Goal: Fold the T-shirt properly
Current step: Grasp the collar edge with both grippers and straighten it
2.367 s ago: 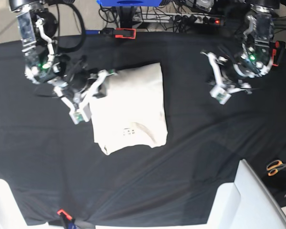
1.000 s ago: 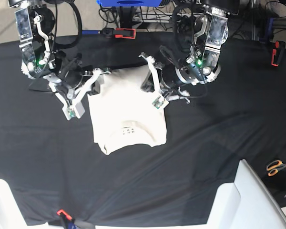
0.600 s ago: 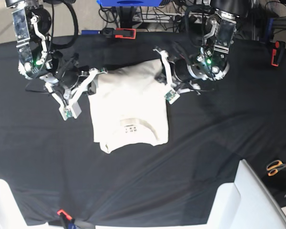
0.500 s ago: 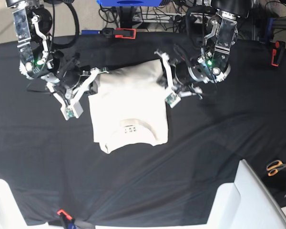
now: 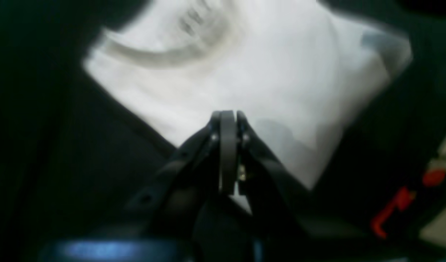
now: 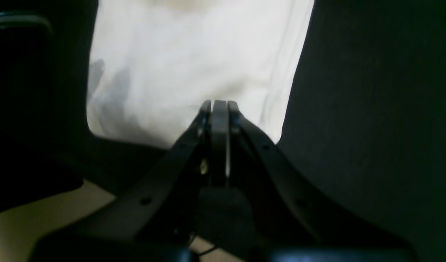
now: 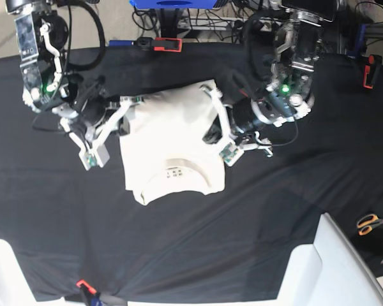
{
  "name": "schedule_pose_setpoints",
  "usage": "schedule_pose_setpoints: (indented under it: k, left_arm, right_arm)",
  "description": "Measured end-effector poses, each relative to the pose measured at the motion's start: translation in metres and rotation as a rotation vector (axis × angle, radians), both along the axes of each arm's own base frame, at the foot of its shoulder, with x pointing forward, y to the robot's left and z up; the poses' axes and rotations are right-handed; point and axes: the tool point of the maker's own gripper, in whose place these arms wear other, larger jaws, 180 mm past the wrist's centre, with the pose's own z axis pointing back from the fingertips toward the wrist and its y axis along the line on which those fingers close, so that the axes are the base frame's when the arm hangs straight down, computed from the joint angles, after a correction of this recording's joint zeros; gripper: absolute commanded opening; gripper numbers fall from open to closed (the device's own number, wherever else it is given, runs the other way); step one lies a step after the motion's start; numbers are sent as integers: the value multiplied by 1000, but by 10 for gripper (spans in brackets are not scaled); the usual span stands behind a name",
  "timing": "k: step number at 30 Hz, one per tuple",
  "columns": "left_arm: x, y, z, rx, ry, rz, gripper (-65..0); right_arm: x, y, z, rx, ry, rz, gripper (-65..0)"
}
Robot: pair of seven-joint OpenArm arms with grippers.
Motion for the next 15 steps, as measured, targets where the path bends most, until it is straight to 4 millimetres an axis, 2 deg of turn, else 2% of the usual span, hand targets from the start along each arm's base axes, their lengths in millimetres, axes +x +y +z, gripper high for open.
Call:
schedule_pose_setpoints:
  k: [4, 7, 9, 12, 15]
  left_arm:
    - [-19, -30, -24, -39, 90, -50, -650]
    - [-33, -38, -41, -35, 147, -82, -650]
    - [-36, -36, -51, -21, 174, -85, -650]
    - [-37, -30, -64, -22, 211, -68, -650]
    - [-40, -17, -74, 0, 236, -61, -650]
  right_arm:
    - [-1, -3, -1, -9, 6, 0, -645]
    - [0, -3, 0, -7, -1, -1, -645]
    - [1, -4, 0, -6, 0, -6, -645]
    - [4, -19, 0, -19, -4, -48, -645]
    - [3, -23, -1, -23, -1, -55, -645]
